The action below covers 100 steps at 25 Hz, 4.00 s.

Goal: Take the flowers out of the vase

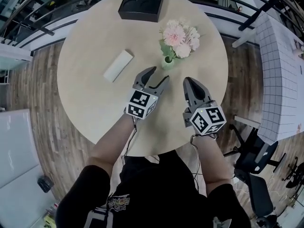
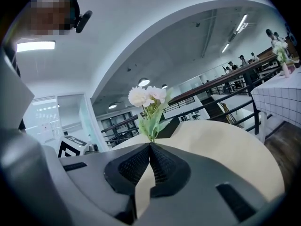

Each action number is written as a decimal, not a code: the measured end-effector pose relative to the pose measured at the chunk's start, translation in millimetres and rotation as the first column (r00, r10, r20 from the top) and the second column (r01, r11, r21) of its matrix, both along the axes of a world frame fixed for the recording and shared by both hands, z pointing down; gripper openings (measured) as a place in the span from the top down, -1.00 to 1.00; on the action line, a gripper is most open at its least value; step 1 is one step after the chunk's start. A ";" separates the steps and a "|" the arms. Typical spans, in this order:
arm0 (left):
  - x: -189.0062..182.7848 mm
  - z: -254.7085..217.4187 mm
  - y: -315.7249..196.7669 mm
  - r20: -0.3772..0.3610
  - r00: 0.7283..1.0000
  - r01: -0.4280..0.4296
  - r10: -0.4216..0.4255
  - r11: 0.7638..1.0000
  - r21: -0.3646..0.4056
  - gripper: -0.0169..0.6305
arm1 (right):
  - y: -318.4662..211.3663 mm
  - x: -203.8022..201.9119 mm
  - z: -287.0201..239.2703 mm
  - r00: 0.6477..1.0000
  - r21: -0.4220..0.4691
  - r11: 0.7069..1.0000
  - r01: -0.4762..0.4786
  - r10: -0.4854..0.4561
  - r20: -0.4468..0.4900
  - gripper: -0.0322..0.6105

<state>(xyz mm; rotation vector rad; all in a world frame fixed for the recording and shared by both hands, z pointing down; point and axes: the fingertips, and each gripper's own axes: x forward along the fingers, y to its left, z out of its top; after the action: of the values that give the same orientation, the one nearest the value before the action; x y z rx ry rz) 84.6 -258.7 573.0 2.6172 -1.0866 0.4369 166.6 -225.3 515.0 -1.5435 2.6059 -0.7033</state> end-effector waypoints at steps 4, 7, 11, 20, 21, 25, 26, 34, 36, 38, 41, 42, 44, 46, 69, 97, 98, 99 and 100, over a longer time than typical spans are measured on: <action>11.1 12.1 -18.8 0.010 1.000 0.001 -0.001 1.000 0.001 0.11 | -10.3 2.1 12.9 1.000 -0.009 1.000 0.021 -0.021 -0.009 0.82; 18.1 16.0 -31.4 0.018 1.000 0.003 -0.003 1.000 0.015 0.09 | -18.7 1.7 18.9 0.999 -0.008 0.999 0.038 -0.038 -0.002 0.82; 22.8 19.0 -41.4 0.028 1.000 0.000 -0.001 1.000 0.031 0.09 | -30.2 -5.6 22.1 0.998 -0.003 0.998 0.069 -0.068 0.012 0.57; 30.2 29.1 -47.7 0.038 0.999 -0.024 0.023 0.999 0.022 0.09 | -65.0 -28.5 25.4 0.989 -0.016 0.989 0.148 -0.148 0.017 0.35; 30.0 30.0 -48.3 0.040 0.999 -0.023 0.022 1.000 0.020 0.10 | -67.9 -31.9 26.7 0.987 -0.020 0.987 0.161 -0.160 0.011 0.34; 29.9 31.2 -49.6 0.041 0.999 -0.021 0.020 1.000 0.019 0.16 | -76.9 -44.2 29.1 0.979 -0.023 0.979 0.204 -0.204 0.001 0.31; 30.0 31.3 -49.9 0.040 0.999 -0.021 0.020 1.000 0.022 0.16 | -79.1 -46.2 29.5 0.978 -0.022 0.978 0.208 -0.208 0.002 0.31; 30.7 33.4 -48.2 0.036 0.999 -0.033 0.032 0.999 0.022 0.17 | -88.2 -54.7 31.0 0.972 0.001 0.972 0.235 -0.235 -0.020 0.32; 30.1 32.2 -47.8 0.037 0.999 -0.030 0.029 0.999 0.021 0.17 | -88.5 -57.2 30.9 0.968 0.009 0.969 0.248 -0.247 -0.040 0.32; 29.8 31.1 -48.2 0.035 0.999 -0.025 0.024 0.999 0.023 0.17 | -89.0 -59.3 30.7 0.964 0.021 0.965 0.260 -0.259 -0.056 0.34; 30.8 32.1 -49.1 0.036 0.999 -0.027 0.026 0.999 0.026 0.17 | -91.5 -57.7 29.5 0.964 0.043 0.966 0.256 -0.252 -0.085 0.52; 30.6 32.8 -48.8 0.038 0.999 -0.028 0.027 0.999 0.024 0.17 | -91.9 -57.2 29.2 0.964 0.048 0.966 0.255 -0.250 -0.095 0.55; 29.9 33.5 -48.4 0.042 0.999 -0.026 0.025 0.999 0.022 0.17 | -92.0 -57.3 28.5 0.961 0.060 0.964 0.258 -0.250 -0.118 0.60; 29.9 33.6 -48.4 0.042 0.999 -0.026 0.025 0.999 0.020 0.17 | -92.3 -57.5 26.2 0.960 0.074 0.963 0.259 -0.248 -0.133 0.63; 26.1 30.8 -48.4 0.065 0.998 -0.003 0.004 1.000 -0.012 0.17 | -88.0 -14.7 -81.1 0.992 0.199 0.973 0.117 -0.122 0.015 0.69; -96.2 -109.6 87.7 -0.057 0.997 0.050 -0.052 0.998 -0.027 0.92 | 40.9 -12.5 -117.6 0.992 0.110 0.988 -0.108 0.099 0.081 0.69; -102.4 -111.8 93.1 -0.064 0.997 0.051 -0.053 0.998 -0.035 0.92 | 49.0 -16.5 -117.7 0.991 0.105 0.988 -0.116 0.108 0.082 0.69; -108.5 -113.9 98.4 -0.072 0.996 0.053 -0.056 0.998 -0.044 0.92 | 57.2 -20.6 -118.1 0.990 0.102 0.987 -0.124 0.116 0.081 0.69; -114.0 -116.6 104.0 -0.079 0.995 0.055 -0.059 0.997 -0.053 0.92 | 65.5 -24.5 -119.0 0.989 0.101 0.986 -0.130 0.123 0.079 0.69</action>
<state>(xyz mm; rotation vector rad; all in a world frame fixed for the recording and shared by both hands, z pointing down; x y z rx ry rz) -29.4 -154.6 456.4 2.5300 -1.1067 0.3385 142.0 -159.8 396.0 -1.6035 2.4257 -0.5893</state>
